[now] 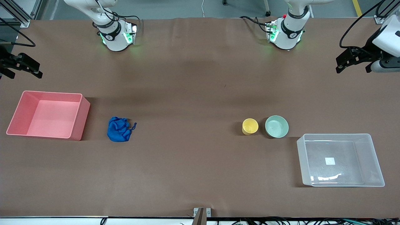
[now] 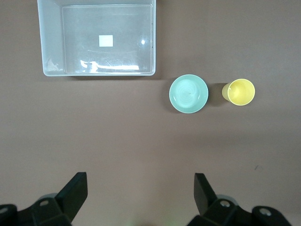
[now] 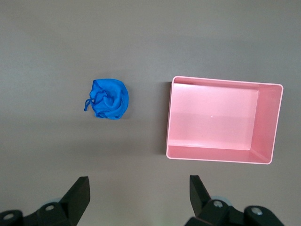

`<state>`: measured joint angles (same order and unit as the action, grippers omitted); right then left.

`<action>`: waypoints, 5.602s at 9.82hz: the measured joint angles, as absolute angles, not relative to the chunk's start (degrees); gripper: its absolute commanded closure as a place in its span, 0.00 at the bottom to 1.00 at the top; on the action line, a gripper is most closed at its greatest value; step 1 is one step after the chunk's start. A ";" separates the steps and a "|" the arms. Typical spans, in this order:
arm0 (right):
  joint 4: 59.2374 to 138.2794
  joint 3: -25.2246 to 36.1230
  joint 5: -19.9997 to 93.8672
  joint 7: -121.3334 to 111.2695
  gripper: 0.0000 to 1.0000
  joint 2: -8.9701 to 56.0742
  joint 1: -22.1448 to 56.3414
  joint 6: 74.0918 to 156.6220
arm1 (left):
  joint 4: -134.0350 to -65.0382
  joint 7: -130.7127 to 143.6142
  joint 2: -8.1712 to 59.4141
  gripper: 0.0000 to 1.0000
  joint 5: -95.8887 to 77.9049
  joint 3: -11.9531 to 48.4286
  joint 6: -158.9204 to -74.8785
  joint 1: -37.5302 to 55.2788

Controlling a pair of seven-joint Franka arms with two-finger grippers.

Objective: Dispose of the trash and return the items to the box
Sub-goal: 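Move the right gripper toward the blue cloth while the left gripper reaches the bowl, then grasp the blue cloth with the right gripper while the left gripper grasps the bowl, then drop the cloth into the pink bin while the left gripper places the bowl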

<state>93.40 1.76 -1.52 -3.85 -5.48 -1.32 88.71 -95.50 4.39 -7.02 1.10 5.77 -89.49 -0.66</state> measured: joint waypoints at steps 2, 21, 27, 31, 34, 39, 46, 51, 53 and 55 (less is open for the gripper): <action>92.35 1.76 -1.52 -3.86 0.06 -4.61 -1.32 89.06 | -95.24 4.45 -6.92 0.00 1.10 5.75 -89.53 -0.66; 101.24 1.20 -1.44 3.01 0.10 21.81 3.94 118.03 | -128.17 29.57 14.91 0.29 1.05 8.10 -146.36 -0.20; 107.81 1.21 -1.44 9.57 0.11 26.67 5.83 132.21 | -127.93 30.95 21.93 0.93 1.05 8.92 -153.95 -0.10; 113.90 1.32 -1.43 9.77 0.25 27.05 5.82 140.73 | -126.37 30.93 21.44 1.00 1.05 9.08 -153.87 -0.12; 116.31 1.43 -1.43 9.84 0.71 27.69 5.72 144.22 | -115.06 29.45 16.38 1.00 1.06 8.87 -137.18 -0.66; 116.42 1.48 -1.43 9.85 0.96 27.76 5.70 144.22 | -96.51 10.52 22.68 1.00 2.53 7.87 -126.73 -9.08; 112.05 2.11 -1.46 8.44 0.99 23.74 3.05 136.06 | -86.69 2.63 38.96 0.97 5.64 7.74 -126.80 -13.18; 104.61 2.27 -1.46 -3.68 0.99 11.95 -4.54 114.76 | -86.68 2.38 40.78 0.92 5.74 7.72 -126.61 -13.77; 104.66 2.34 -1.46 -9.85 0.98 10.74 -8.68 113.74 | -86.61 2.37 41.53 0.30 5.74 7.72 -126.62 -13.77; 105.03 2.39 -1.46 -13.19 0.98 11.41 -12.32 114.43 | -85.49 2.34 41.46 0.00 5.77 7.74 -126.80 -13.79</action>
<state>105.03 2.39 -1.46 -13.19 11.41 -12.32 114.43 -85.49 2.34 41.46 5.77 7.74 -126.80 -13.79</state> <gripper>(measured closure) 0.960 0.639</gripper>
